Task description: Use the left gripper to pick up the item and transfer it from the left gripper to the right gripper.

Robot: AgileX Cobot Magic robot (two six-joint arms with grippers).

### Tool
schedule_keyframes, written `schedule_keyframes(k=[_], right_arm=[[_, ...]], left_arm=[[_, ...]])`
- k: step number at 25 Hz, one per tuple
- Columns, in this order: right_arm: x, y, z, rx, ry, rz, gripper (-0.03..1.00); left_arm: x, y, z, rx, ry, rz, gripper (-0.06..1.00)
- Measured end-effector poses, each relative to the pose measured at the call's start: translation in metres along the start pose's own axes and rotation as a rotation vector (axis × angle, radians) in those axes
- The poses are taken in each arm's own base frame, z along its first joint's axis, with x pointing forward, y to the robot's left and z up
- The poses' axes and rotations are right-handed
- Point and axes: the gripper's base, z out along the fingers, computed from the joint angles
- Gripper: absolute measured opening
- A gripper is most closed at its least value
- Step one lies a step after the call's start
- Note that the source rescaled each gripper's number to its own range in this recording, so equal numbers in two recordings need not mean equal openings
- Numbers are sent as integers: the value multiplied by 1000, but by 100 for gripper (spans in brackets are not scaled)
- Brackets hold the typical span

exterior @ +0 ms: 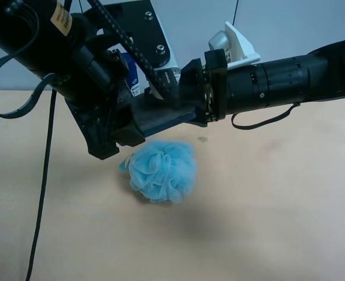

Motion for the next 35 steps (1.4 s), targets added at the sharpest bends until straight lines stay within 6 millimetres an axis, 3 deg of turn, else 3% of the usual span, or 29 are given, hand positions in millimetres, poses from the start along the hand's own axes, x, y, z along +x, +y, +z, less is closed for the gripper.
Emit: schedule_keyframes(k=[1, 2, 8, 9, 10, 11, 12, 13, 15, 20, 23, 28, 35], right_arm=[[0, 0, 0, 2, 1, 0, 9], [0, -1, 0, 11, -2, 9, 1], [0, -2, 1, 9, -6, 19, 2], [0, -2, 1, 9, -7, 17, 1], [0, -2, 1, 9, -7, 15, 0], [0, -2, 1, 9, -7, 14, 0], [0, -2, 1, 9, -7, 11, 0], [0, -2, 1, 9, -7, 11, 0], [0, -2, 1, 9, -7, 11, 0], [0, -2, 1, 9, -7, 11, 0], [0, -2, 1, 9, -7, 11, 0], [0, -2, 1, 9, -7, 11, 0], [0, -2, 1, 9, -7, 11, 0]], left_arm=[[0, 0, 0, 2, 5, 1, 0], [1, 0, 0, -4, 5, 5, 0], [0, 1, -1, -16, 4, 15, 0], [0, 1, -1, -16, 3, 15, 10], [0, 2, -1, -18, -4, 14, 28], [-1, 2, 0, -21, -9, 15, 56], [-1, 2, 0, -23, -14, 16, 75], [-2, 2, 0, -25, -18, 16, 86], [-2, 2, 0, -29, -25, 16, 95], [-2, 2, -2, -16, -2, 17, 98], [-3, 3, -14, -4, 33, 0, 98], [-1, 9, -59, -51, 74, -74, 99], [19, 5, -118, -126, 36, -270, 99]])
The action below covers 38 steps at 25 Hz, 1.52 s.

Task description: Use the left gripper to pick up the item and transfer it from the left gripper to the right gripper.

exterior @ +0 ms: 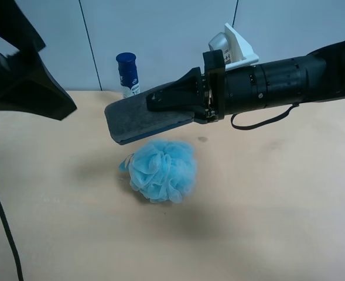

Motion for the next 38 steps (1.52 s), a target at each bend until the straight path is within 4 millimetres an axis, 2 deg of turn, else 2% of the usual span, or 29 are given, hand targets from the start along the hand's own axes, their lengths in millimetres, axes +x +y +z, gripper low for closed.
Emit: schedule_keyframes(k=[5, 9, 12, 16, 22, 28, 30, 33, 38], right_arm=[[0, 0, 0, 0, 0, 0, 0], [0, 0, 0, 0, 0, 0, 0], [0, 0, 0, 0, 0, 0, 0], [0, 0, 0, 0, 1, 0, 0], [0, 0, 0, 1, 3, -1, 0], [0, 0, 0, 1, 3, 0, 0], [0, 0, 0, 1, 3, 11, 0], [0, 0, 0, 1, 3, 30, 0], [0, -2, 0, 26, -5, 59, 0]], left_arm=[[28, 4, -39, -72, -94, -130, 100], [71, 0, -59, -124, -146, -227, 100], [111, -9, -65, -129, -172, -291, 100], [160, -23, -62, -109, -207, -349, 100], [210, -45, -45, -42, -270, -377, 100], [243, -60, -29, 4, -367, -396, 100], [251, -63, -30, 2, -419, -401, 100], [255, -63, -33, 1, -475, -404, 100], [252, -67, -27, 18, -495, -368, 100]])
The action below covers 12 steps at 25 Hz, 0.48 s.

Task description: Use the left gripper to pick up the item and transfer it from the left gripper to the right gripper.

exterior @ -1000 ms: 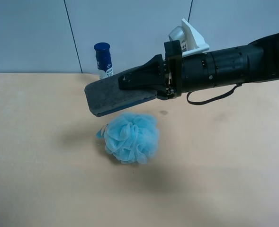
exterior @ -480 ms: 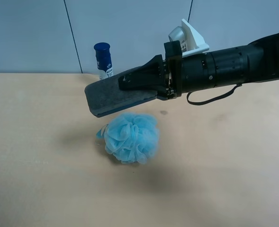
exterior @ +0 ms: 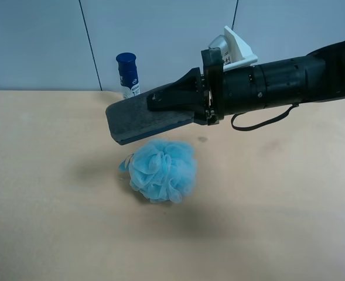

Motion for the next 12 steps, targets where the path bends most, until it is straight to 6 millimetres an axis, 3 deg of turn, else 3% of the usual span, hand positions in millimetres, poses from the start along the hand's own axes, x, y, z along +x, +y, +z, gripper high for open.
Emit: schedule_keyframes(k=[12], right_arm=[[-1, -2, 0, 16, -7, 27, 0]], left_arm=[[-1, -1, 0, -25, -12, 8, 100]])
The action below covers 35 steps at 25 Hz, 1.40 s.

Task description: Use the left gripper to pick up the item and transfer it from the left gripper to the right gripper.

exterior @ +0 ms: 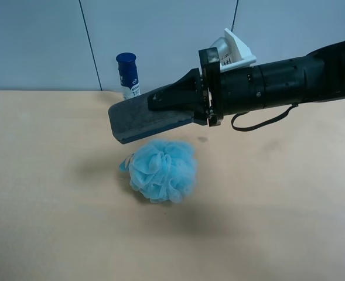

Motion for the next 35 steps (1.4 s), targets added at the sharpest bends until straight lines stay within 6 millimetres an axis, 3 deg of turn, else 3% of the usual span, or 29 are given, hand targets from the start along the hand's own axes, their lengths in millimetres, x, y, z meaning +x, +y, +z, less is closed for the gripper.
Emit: schedule_keyframes(k=[9, 15, 23, 27, 31, 35], right_arm=[[-8, 4, 0, 13, 7, -32, 0], [-40, 15, -2, 123, 30, -120, 0], [-86, 29, -20, 433, 60, -229, 0], [-102, 9, -42, 550, 61, -162, 0], [-106, -29, -61, 603, 54, -53, 0], [-106, -56, -67, 631, 57, 5, 0]], left_arm=[[1, -3, -2, -317, -2, -154, 100], [1, -5, -2, -528, -4, -257, 100], [1, -6, -2, -685, -5, -334, 100], [1, -6, -2, -698, -5, -340, 100], [1, -6, -2, -698, -5, -340, 100], [1, -7, -2, -717, -5, -349, 100]])
